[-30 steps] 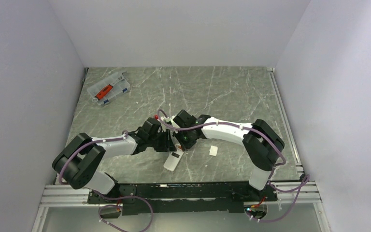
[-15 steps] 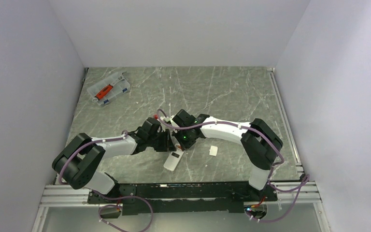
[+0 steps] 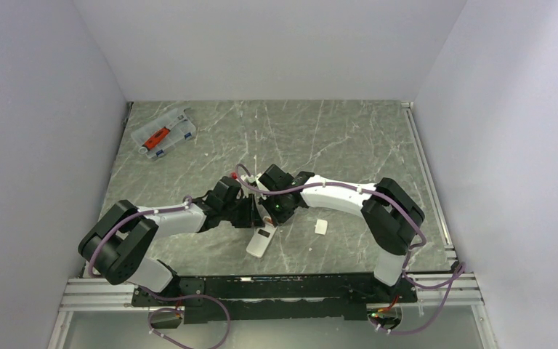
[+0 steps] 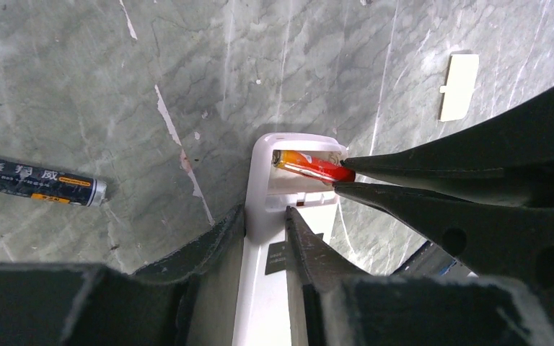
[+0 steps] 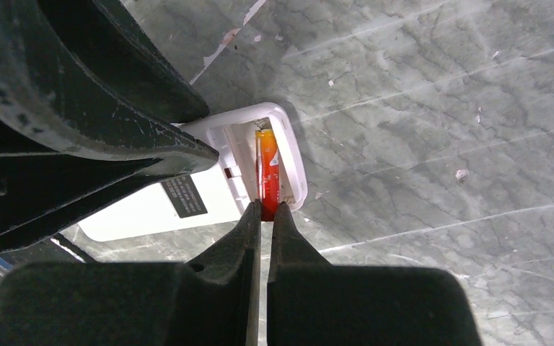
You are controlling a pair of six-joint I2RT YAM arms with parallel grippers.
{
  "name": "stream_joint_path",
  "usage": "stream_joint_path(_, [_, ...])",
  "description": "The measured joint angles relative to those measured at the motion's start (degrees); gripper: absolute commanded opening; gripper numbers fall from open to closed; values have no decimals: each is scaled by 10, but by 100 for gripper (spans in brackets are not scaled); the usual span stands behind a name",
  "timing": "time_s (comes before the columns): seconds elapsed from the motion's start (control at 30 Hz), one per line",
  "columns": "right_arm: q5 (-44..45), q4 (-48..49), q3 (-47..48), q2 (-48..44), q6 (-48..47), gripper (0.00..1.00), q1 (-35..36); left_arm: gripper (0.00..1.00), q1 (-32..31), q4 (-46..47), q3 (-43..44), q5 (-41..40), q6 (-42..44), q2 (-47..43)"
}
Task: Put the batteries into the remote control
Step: Load the battery into the remote control.
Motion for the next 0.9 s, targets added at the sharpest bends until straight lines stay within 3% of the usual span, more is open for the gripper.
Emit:
stream_joint_path(0.43, [7, -1, 1, 0, 1, 15, 0, 29, 1, 3, 0, 5, 1, 1])
stream_joint_path(0.9, [25, 0, 3, 3, 2, 24, 0, 29, 2, 7, 0, 6, 3, 2])
